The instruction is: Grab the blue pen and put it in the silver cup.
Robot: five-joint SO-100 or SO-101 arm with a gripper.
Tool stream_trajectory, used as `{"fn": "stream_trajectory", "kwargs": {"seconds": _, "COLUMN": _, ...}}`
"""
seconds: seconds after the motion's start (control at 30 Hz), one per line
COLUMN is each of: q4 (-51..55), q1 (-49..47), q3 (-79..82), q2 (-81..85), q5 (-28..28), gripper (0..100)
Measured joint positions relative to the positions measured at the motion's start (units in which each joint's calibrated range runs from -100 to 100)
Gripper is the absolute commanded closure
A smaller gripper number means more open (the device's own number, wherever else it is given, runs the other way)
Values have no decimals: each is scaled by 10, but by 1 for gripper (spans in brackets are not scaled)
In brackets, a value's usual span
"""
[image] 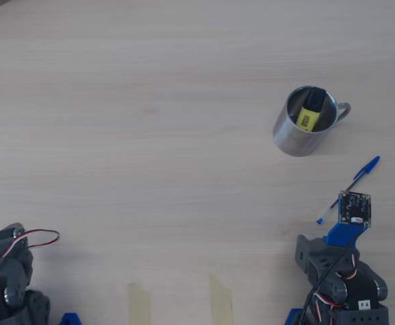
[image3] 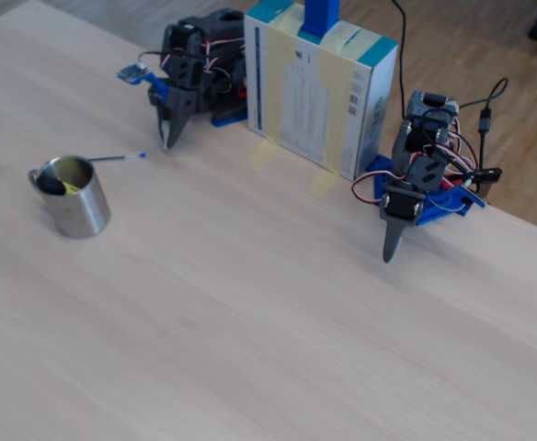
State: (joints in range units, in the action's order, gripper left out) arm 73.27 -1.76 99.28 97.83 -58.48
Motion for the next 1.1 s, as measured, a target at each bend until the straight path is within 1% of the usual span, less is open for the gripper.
{"fn": "stream_trajectory", "kwargs": {"seconds": 0.6, "q4": 2, "q1": 4, "q3": 0, "q2": 1, "q5": 0, "gripper": 98}}
{"fn": "stream_trajectory", "kwargs": {"seconds": 0.83, "q4": -53, "q1": 3, "q3": 0, "q2": -15, "q5": 0, "gripper": 98}}
{"fn": "stream_trajectory", "kwargs": {"seconds": 1.0, "q4": -64, "q1": 5, "q3": -28, "q2": -80, "q5": 0, "gripper": 91}}
{"fn": "stream_trajectory", "kwargs": {"seconds": 1.1, "q4": -78, "q1": 5, "q3": -66, "q2": -130, "q5": 0, "gripper": 90}}
